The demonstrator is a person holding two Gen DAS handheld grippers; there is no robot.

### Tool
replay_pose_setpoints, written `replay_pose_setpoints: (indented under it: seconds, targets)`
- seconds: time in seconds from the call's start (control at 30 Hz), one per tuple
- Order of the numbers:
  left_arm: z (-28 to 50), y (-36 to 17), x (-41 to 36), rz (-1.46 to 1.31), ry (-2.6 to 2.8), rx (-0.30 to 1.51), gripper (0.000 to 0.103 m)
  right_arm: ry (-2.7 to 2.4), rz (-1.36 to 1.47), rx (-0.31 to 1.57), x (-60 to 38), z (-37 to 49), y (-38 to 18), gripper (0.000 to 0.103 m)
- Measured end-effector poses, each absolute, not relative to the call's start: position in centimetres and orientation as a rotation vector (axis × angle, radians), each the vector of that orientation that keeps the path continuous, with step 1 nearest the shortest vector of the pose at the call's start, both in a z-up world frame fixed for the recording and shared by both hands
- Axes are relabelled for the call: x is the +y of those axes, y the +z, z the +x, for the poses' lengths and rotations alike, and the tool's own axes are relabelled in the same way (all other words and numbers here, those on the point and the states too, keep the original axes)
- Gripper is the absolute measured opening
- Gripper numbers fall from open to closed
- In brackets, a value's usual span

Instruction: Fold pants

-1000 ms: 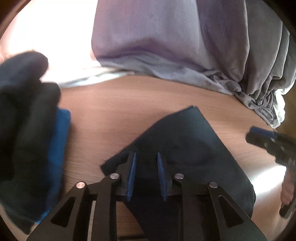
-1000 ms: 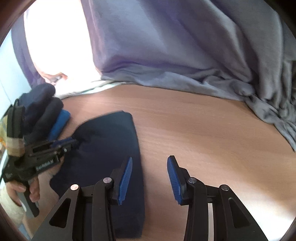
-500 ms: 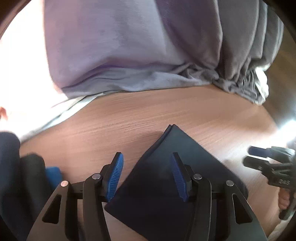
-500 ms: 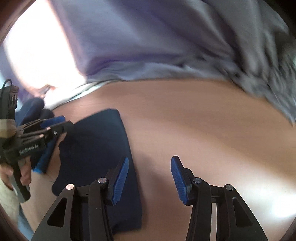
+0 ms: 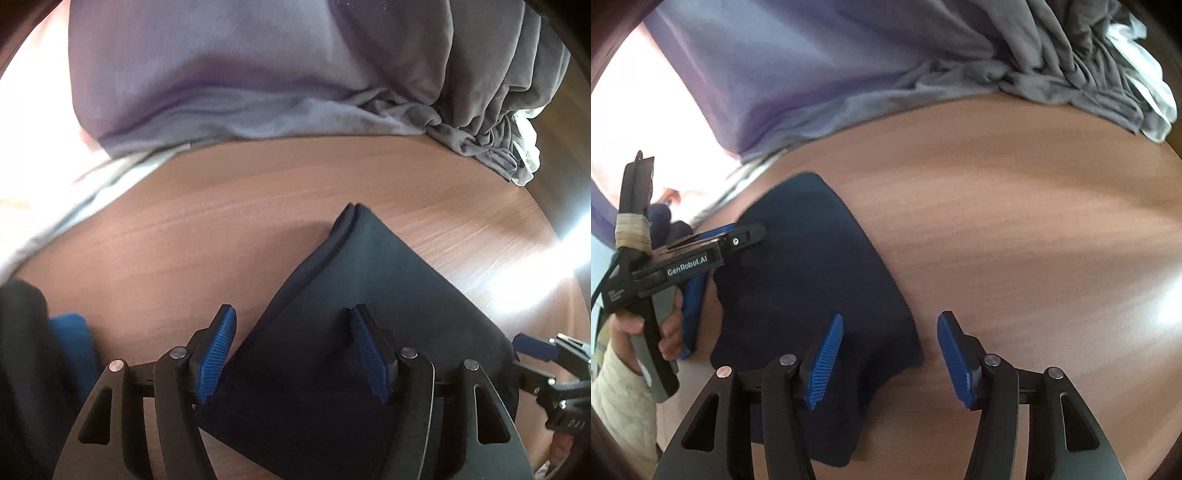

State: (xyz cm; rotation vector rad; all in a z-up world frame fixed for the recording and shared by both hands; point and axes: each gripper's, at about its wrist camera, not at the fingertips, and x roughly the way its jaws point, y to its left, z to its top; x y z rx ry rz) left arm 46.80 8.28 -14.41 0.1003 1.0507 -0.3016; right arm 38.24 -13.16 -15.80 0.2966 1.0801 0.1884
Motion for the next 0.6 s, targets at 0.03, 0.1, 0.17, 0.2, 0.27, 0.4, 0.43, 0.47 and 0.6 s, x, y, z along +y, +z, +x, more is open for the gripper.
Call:
replay_pose_setpoints:
  seconds: [0.03, 0.1, 0.17, 0.2, 0.27, 0.4, 0.43, 0.47, 0.6]
  targets:
    - [46.7, -14.6, 8.3, 0.092, -0.305, 1.056, 0.063, 0.183, 0.291, 1.092, -13.0, 38.1, -16.0, 0.055]
    - [46.4, -14.6, 8.3, 0.100, -0.312, 1.049, 0.063, 0.163, 0.291, 1.105, -12.9, 37.6, -16.2, 0.055]
    - [46.3, -14.7, 8.3, 0.102, -0.325, 1.050, 0.063, 0.143, 0.292, 1.104, -12.9, 37.2, -16.1, 0.055]
    - [46.3, -14.7, 8.3, 0.102, -0.330, 1.051, 0.063, 0.138, 0.292, 1.102, -12.9, 37.1, -16.1, 0.055]
    - [46.2, -14.6, 8.5, 0.096, -0.338, 1.048, 0.063, 0.123, 0.290, 1.103, -12.9, 36.9, -16.2, 0.055]
    - [46.1, -14.2, 8.8, 0.041, -0.372, 1.055, 0.063, 0.110, 0.289, 1.085, -12.8, 36.7, -16.3, 0.055]
    - [46.1, -14.3, 8.8, 0.037, -0.381, 1.065, 0.063, 0.104, 0.288, 1.076, -12.8, 36.7, -16.3, 0.055]
    - [46.2, -14.6, 8.7, 0.042, -0.382, 1.072, 0.064, 0.100, 0.287, 1.070, -12.7, 36.6, -16.3, 0.055]
    - [46.6, -15.2, 8.9, 0.004, -0.407, 1.089, 0.063, 0.082, 0.275, 1.060, -12.3, 36.5, -16.2, 0.054]
